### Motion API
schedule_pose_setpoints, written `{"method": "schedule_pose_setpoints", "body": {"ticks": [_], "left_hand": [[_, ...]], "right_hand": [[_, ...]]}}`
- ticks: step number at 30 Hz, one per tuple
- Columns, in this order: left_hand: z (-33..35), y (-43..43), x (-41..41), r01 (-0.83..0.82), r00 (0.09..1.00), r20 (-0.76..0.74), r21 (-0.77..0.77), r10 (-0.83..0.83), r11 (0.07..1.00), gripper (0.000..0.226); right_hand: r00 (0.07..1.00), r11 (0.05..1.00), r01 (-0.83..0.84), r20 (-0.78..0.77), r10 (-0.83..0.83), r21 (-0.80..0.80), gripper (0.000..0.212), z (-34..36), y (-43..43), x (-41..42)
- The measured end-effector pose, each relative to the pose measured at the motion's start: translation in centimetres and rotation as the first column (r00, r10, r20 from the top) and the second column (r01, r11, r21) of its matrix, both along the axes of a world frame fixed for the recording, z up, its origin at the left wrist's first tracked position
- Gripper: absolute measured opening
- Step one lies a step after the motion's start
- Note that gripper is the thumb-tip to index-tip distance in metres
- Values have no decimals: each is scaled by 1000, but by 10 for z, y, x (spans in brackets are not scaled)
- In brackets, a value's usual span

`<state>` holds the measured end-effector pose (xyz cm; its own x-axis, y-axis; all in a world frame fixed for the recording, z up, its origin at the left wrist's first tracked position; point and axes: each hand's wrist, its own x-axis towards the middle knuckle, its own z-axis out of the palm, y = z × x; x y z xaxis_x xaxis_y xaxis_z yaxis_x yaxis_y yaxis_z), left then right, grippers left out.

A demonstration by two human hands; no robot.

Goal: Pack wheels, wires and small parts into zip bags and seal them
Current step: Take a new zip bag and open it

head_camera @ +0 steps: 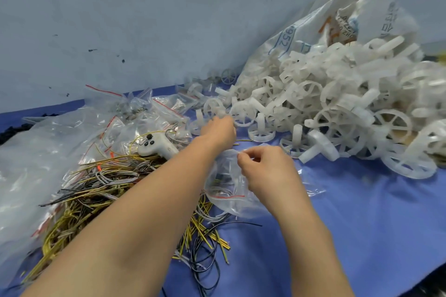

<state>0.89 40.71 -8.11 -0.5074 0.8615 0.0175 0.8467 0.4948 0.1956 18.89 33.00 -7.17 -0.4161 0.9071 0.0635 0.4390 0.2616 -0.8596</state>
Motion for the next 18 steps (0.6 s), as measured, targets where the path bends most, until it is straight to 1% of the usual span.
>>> {"method": "schedule_pose_setpoints", "body": {"ticks": [2, 4, 5, 7, 8, 9, 11, 12, 13, 14, 16, 17, 18], "left_hand": [[4, -10, -5, -55, 992, 124, 156, 36, 986, 36], [13, -29, -10, -123, 956, 294, 331, 21, 936, 45], [17, -42, -12, -171, 928, 373, 418, 3, 892, 50], [28, -75, -12, -273, 862, 501, 577, -70, 770, 49], [33, -94, -10, -333, 814, 569, 627, -121, 704, 47], [36, -113, -8, -406, 743, 643, 653, -185, 639, 47], [39, -151, -2, -557, 565, 756, 645, -331, 524, 44], [38, -169, 2, -623, 468, 784, 621, -409, 476, 42], [37, -186, 5, -679, 351, 794, 581, -497, 449, 39], [35, -199, 9, -716, 211, 780, 533, -589, 450, 35], [31, -217, 17, -732, -102, 674, 447, -731, 514, 27], [32, -222, 22, -739, -239, 593, 403, -769, 540, 30], [34, -225, 25, -748, -328, 512, 372, -794, 549, 40]], "right_hand": [[1000, 1000, -8, -19, 8, -7, 32, 2, -1, -1], [998, 1000, -13, -54, 12, -18, 27, 5, -4, -2], [996, 999, -25, -83, 23, -28, 26, 7, -6, -4], [987, 996, -66, -148, 57, -55, 24, 10, -10, -6], [983, 995, -81, -169, 69, -63, 24, 12, -12, -8], [981, 994, -87, -180, 74, -66, 24, 13, -14, -9], [980, 995, -86, -183, 74, -59, 25, 14, -18, -10], [981, 995, -86, -181, 76, -53, 25, 14, -20, -11], [981, 995, -87, -181, 77, -47, 24, 14, -22, -12], [980, 995, -89, -183, 80, -41, 23, 14, -25, -13], [978, 995, -96, -191, 88, -30, 22, 15, -29, -16], [978, 995, -101, -187, 95, -24, 21, 16, -31, -18], [978, 994, -105, -181, 100, -17, 20, 17, -33, -20]]}}
